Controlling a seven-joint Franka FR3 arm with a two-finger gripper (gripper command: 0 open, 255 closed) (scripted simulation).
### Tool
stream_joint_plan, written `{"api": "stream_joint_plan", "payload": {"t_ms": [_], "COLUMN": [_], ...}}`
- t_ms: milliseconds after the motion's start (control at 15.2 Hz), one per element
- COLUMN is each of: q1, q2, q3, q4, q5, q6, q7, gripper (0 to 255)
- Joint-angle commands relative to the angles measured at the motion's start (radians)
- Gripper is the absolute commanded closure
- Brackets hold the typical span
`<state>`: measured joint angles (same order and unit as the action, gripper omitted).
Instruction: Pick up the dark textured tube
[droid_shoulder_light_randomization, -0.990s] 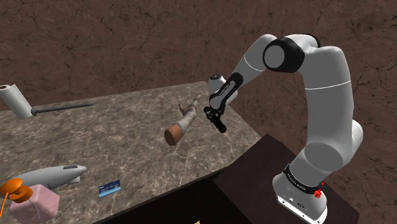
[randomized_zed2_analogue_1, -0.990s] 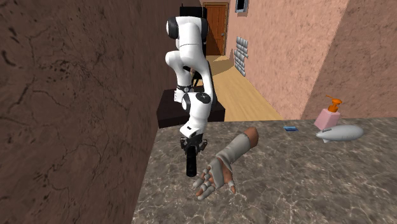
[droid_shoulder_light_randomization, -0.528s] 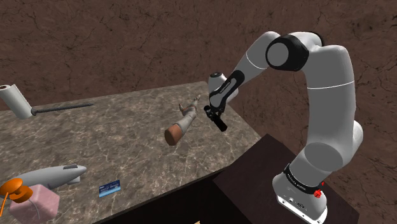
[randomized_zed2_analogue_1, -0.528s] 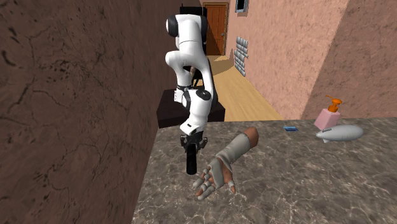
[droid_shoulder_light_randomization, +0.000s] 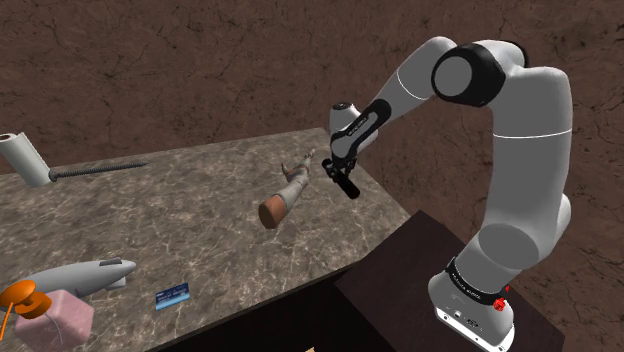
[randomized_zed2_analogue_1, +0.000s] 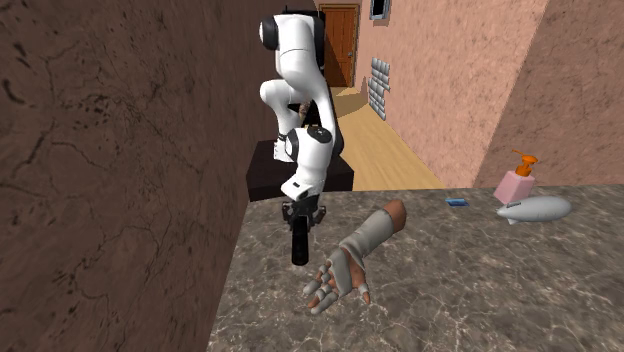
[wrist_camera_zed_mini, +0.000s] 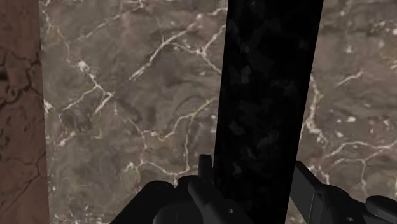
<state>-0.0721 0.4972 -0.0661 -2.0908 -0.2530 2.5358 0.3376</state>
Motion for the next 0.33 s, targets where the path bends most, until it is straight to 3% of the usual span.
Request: {"api": "stream_joint_plan", "payload": {"t_ms": [0, 264], "q1": [0.000, 0.000], "q2": [-0.023, -0.047], "q3": [0.002, 0.004], "q4": [-0.001, -0.004], "q5": [0.003, 0.007], "q6": [-0.021, -0.043], "q7": [-0.004, -0.009], "gripper": [255, 255]}}
